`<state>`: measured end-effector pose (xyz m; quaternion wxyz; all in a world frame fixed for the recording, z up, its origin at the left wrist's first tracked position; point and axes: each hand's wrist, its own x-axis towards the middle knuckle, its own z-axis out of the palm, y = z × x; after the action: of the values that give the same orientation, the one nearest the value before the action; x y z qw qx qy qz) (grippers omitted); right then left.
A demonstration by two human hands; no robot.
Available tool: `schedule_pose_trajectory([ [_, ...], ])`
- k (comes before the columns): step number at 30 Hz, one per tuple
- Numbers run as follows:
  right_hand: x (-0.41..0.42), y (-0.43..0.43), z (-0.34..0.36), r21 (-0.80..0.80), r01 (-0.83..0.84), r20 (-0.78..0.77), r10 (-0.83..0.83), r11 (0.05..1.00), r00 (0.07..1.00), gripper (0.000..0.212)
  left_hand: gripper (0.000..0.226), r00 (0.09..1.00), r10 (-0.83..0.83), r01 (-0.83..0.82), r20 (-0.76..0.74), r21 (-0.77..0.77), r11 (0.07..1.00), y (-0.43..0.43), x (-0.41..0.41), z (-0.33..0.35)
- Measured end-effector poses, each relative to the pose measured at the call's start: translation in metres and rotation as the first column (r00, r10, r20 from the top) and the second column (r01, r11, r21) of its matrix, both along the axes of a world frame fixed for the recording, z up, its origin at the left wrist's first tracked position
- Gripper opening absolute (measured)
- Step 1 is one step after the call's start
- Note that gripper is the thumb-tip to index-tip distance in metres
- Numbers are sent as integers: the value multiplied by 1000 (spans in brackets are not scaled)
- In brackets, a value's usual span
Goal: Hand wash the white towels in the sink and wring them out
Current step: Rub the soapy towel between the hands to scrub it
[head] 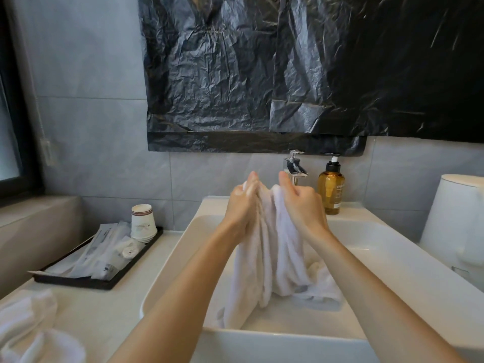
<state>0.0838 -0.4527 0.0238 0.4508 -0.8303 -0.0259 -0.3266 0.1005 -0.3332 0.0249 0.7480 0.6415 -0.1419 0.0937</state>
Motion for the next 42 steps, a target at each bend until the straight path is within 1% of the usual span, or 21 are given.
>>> schedule_pose_trajectory([
  [2,-2,-3,2,-61,6,-7,-7,998,1000,59,35,999,-32,32,-4,13,999,5,1,3],
  [4,2,-2,-2,-31,-132,-87,129,991,988,49,33,997,-72,69,40,68,995,6,-1,4],
  [6,4,0,-8,44,-280,-173,284,959,943,62,33,992,-89,81,88,91,993,7,-3,5],
  [7,6,0,-9,24,-308,-192,306,951,932,64,36,989,-94,81,118,104,991,9,-1,5],
  [9,7,-4,-7,-88,-335,-201,313,938,928,56,49,978,-82,45,192,190,981,11,5,3],
  [11,7,-9,-4,-167,-324,-217,286,931,933,52,53,969,-73,13,237,246,969,11,9,-2],
  [14,5,-13,1,-178,-213,-205,175,961,963,51,34,978,13,-73,207,285,956,7,11,-7],
  [15,4,-14,2,-166,-171,-181,141,971,973,54,31,984,0,-48,175,270,962,5,7,-7],
  [17,3,-15,3,-123,-78,-115,64,989,991,56,36,985,-50,5,166,257,966,2,4,-7],
  [20,3,-23,8,33,58,11,-59,998,998,40,57,987,-52,-9,154,370,929,4,2,-10],
  [23,1,-30,17,270,56,118,-91,961,989,36,72,979,-206,171,15,496,851,6,0,-19],
  [26,-3,-29,22,461,22,201,-128,887,971,31,70,954,-299,236,18,569,788,5,6,-27],
  [29,-1,-31,23,591,35,226,-207,806,952,31,34,975,-213,148,59,542,827,10,11,-25],
  [31,1,-35,22,604,68,215,-245,794,945,31,12,996,-25,-17,83,468,884,15,15,-19],
  [32,2,-35,21,572,83,214,-247,816,945,31,15,998,49,-62,47,356,933,18,18,-15],
  [34,0,-32,17,425,130,217,-241,896,946,32,23,996,15,-15,-82,4,1000,26,15,-3],
  [36,-2,-25,13,191,217,192,-253,957,948,32,23,992,-75,49,-100,-236,971,36,8,5],
  [38,-2,-19,8,-25,248,119,-244,968,963,33,25,991,-67,32,-117,-278,960,41,1,7],
  [40,-1,-14,5,-127,139,-43,-145,982,988,36,28,987,1,-44,-161,-265,963,40,5,4],
  [41,1,-13,5,-71,41,-152,-51,997,987,37,30,981,37,-86,-189,-258,962,40,9,3],
  [42,1,-12,6,60,-57,-236,69,997,969,39,33,973,79,-132,-216,-244,961,39,13,1],
])
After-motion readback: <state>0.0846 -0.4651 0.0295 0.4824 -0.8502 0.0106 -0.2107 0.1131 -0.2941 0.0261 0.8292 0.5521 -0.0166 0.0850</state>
